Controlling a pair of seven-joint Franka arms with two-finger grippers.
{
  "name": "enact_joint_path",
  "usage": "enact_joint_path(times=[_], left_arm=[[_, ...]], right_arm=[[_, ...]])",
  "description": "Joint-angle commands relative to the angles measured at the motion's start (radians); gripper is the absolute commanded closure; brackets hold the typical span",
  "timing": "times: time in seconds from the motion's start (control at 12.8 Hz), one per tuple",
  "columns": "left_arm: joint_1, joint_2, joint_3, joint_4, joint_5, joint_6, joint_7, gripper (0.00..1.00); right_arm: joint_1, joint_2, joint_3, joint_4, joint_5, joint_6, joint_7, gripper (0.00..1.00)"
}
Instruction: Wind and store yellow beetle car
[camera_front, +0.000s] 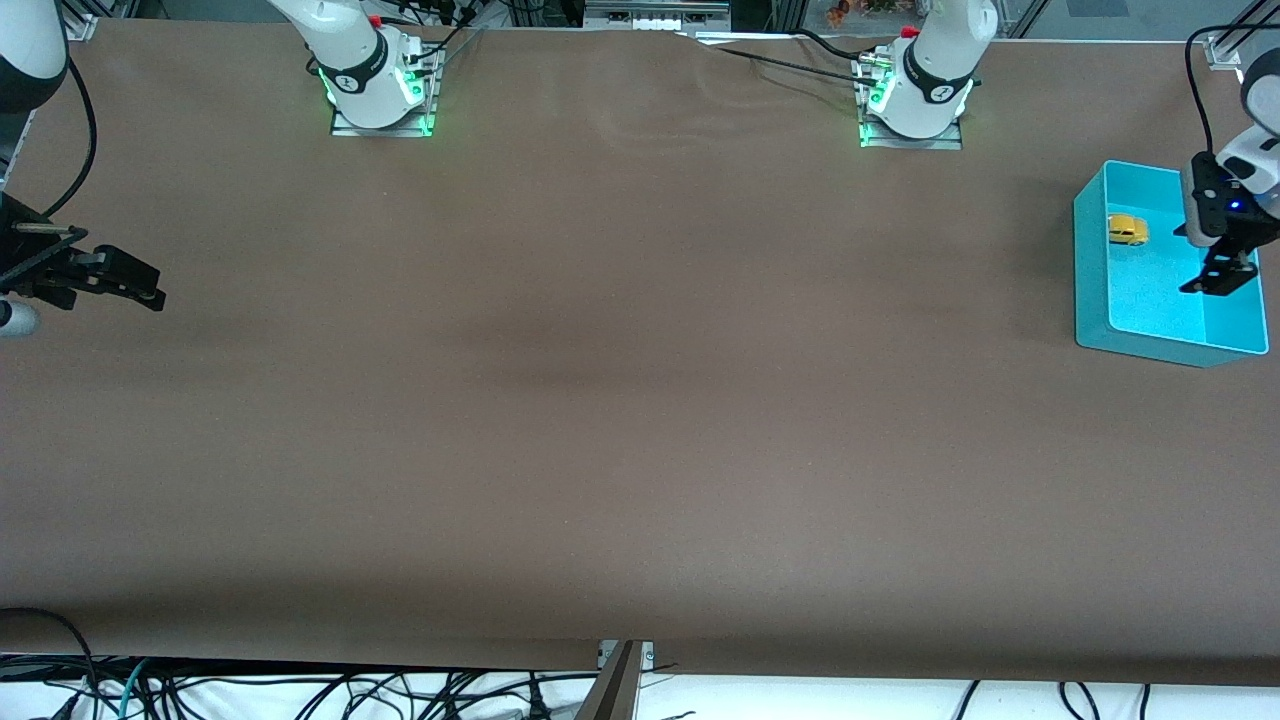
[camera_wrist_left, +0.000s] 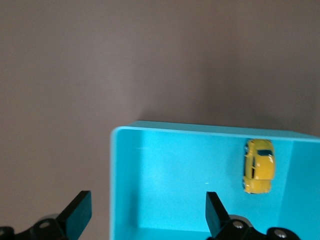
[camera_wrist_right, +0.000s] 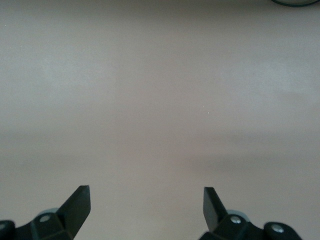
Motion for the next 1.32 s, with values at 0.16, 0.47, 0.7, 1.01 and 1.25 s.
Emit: enact_joint_path(times=[0.16,0.47,0.7,1.01,1.25], left_arm=[[0.002,0.012,-0.162,0.203,-0.043,-0.283,-0.638,0.00],[-0.087,0.012,-0.234,0.368,-0.043,-0.478,-1.205,0.00],[-0.130,0.012,-0.291,0.445,-0.047,-0.547,-1.560,0.00],[-0.144,0.012,-0.339,0.523,-0.171,-0.669,-1.930,0.00],[-0.141,0.026,-0.345,0.555,-0.134,-0.662,-1.903,0.00]], right_arm=[[0.000,-0.008,0.002,0.003,-0.016,-0.011,0.005,0.00],[-0.001,-0.008,0.002,0.003,-0.014,-0.011,0.005,0.00],[-0.001,-0.008,0.001,0.004,-0.014,-0.011,0.005,0.00],[0.000,-0.008,0.002,0.003,-0.014,-0.011,0.005,0.00],[-0.001,-0.008,0.002,0.003,-0.014,-0.011,0.005,0.00]])
